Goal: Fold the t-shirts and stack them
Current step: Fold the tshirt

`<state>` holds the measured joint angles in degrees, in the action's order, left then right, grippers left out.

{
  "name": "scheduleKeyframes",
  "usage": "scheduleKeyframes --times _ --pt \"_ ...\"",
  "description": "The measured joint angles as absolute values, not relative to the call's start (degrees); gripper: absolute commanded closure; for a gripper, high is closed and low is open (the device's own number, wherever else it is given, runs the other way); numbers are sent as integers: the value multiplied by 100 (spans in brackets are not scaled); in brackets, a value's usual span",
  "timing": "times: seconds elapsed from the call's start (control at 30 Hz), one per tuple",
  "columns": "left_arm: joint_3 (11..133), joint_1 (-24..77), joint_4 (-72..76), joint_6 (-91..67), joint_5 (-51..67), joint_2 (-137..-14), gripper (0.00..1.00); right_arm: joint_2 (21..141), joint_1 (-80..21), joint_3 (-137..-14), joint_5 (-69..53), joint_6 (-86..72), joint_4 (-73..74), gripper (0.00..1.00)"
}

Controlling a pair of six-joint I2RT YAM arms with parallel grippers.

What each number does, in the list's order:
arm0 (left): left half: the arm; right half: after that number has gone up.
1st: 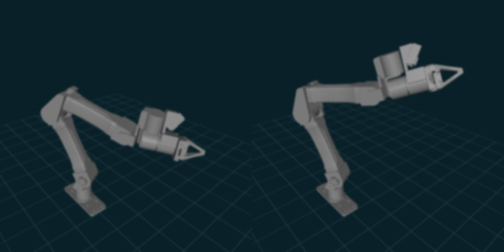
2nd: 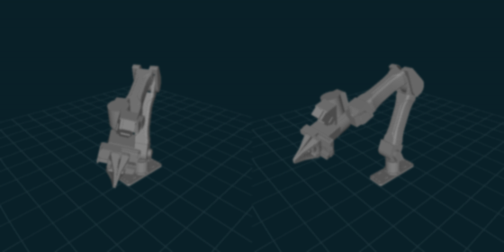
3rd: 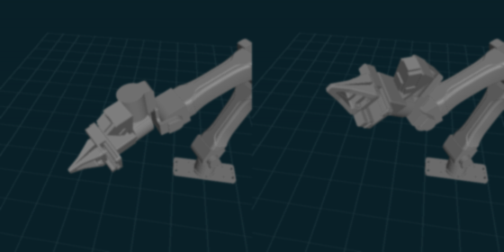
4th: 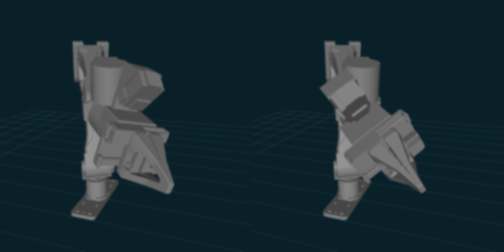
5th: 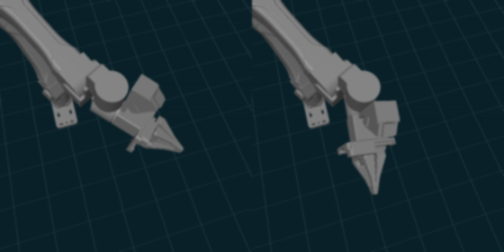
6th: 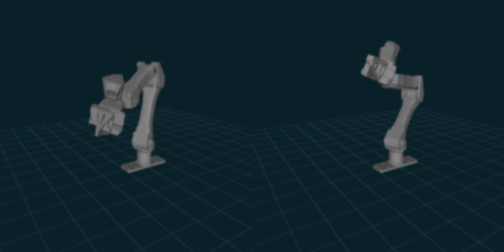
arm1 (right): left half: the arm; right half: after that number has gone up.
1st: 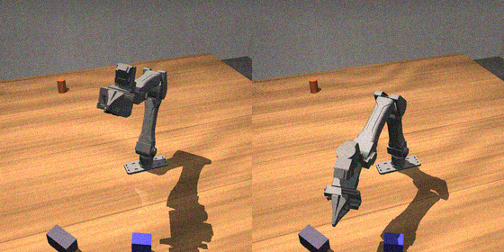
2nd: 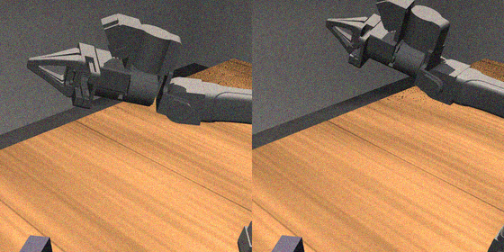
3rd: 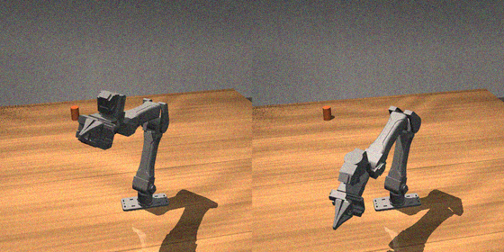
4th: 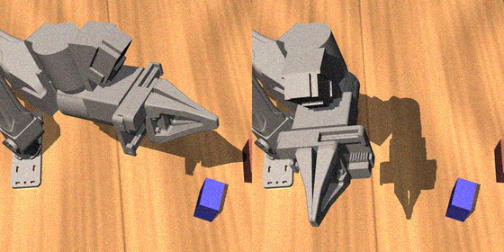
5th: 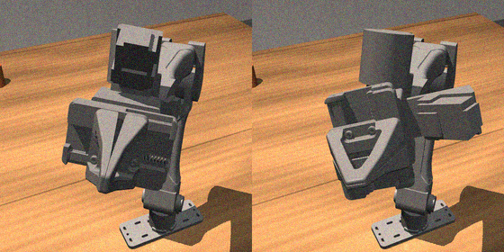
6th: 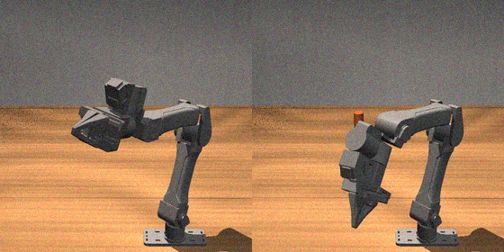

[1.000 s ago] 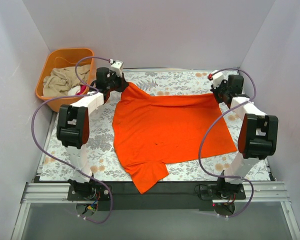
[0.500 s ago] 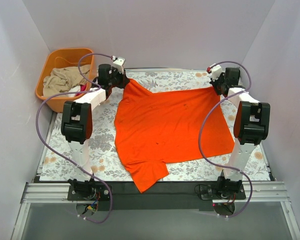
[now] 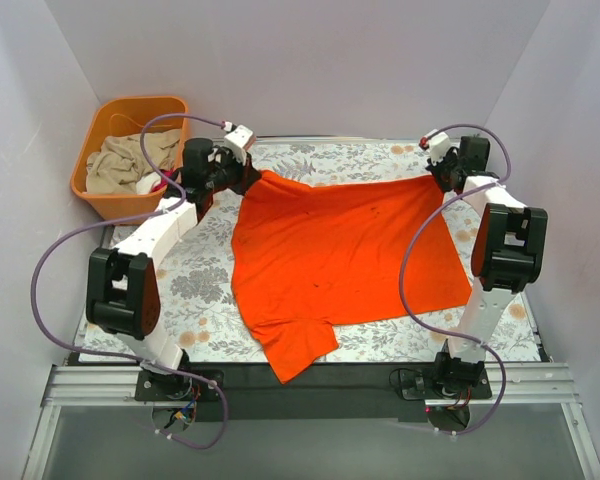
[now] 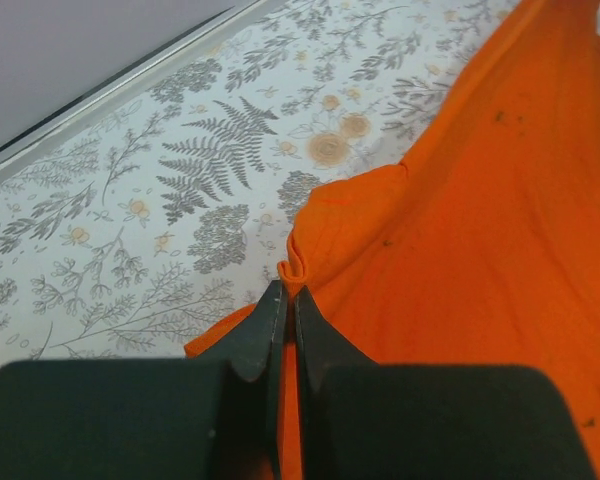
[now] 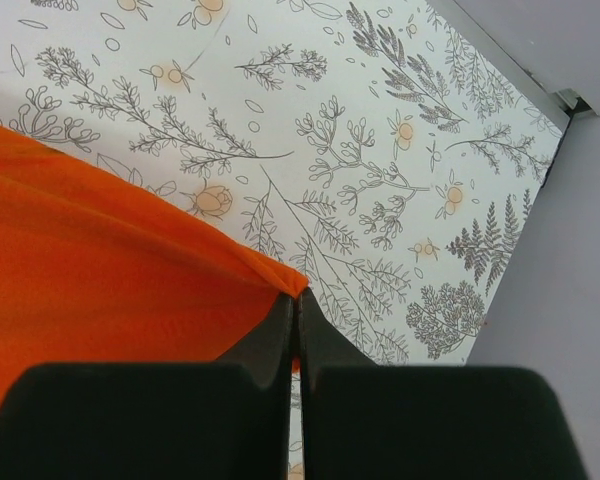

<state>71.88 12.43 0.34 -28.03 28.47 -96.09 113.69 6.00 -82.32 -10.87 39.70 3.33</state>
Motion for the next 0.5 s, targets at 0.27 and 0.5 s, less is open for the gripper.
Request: scheduleKeyframes --times 0.27,0.5 --pt "6071 1789 -307 -2353 2762 -9021 100 11104 786 -7817 -1380 4300 414 99" --pt "5321 1813 -674 -2040 2541 -8923 100 10825 836 -7223 -1476 4696 497 99"
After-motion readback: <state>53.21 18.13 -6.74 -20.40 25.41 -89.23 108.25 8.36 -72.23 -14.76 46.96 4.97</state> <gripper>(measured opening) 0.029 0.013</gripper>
